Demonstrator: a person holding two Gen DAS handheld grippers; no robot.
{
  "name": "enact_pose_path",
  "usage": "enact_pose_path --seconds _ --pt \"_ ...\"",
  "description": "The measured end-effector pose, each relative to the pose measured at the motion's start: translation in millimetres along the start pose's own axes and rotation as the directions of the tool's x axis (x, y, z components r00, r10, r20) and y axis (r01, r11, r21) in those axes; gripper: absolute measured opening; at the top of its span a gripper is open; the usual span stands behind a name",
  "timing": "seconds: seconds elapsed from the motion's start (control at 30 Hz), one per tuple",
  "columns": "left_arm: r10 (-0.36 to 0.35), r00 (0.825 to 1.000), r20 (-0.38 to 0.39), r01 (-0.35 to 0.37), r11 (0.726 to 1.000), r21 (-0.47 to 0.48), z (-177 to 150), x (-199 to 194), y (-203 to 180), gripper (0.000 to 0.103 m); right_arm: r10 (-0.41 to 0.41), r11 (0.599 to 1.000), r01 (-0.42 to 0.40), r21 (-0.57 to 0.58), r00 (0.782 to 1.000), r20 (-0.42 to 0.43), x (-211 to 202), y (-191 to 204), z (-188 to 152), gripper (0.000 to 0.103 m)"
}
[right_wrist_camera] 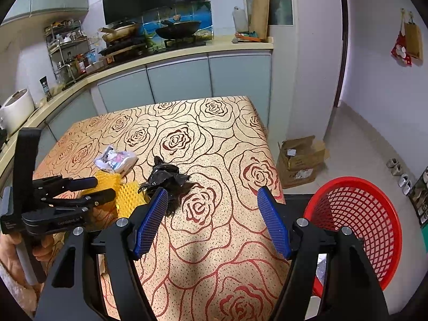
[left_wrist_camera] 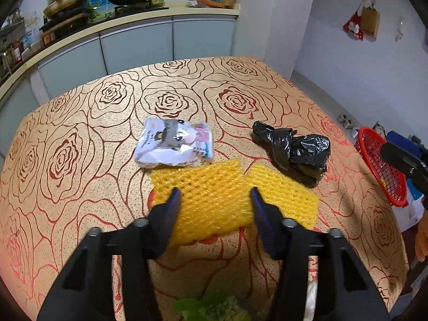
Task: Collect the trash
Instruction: 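Lower the left tool onto the yellow foam net and close it, then close the right tool on the black plastic bag and lift it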
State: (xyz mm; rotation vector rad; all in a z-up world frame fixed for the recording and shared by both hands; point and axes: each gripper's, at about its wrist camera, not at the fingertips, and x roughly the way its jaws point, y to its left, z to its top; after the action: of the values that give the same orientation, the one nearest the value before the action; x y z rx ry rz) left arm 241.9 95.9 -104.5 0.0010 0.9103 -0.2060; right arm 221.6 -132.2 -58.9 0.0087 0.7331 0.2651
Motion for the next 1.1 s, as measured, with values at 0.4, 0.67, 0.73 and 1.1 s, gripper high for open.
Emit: enact_pose_path --seconds 0.4,0.67,0.73,1.1 --pt "0.023 0.999 0.025 -0.023 1.000 0.019 -8 -4 3 0.024 0.015 1.000 -0.015 -0.012 1.000 -0.018 8 11 2 0.067" --pt "0.057 0.996 0.068 -0.055 0.998 -0.029 -12 -15 18 0.011 0.037 0.999 -0.038 -0.011 0.999 -0.034 21 20 7 0.067" --pt "0.061 0.995 0.082 -0.058 0.998 -0.040 -12 -18 21 0.010 0.051 0.999 -0.051 -0.007 0.998 -0.040 26 23 9 0.067" --pt "0.071 0.988 0.137 -0.059 0.994 -0.087 -11 -41 36 0.010 0.087 0.996 -0.088 -0.018 0.994 -0.064 57 49 18 0.067"
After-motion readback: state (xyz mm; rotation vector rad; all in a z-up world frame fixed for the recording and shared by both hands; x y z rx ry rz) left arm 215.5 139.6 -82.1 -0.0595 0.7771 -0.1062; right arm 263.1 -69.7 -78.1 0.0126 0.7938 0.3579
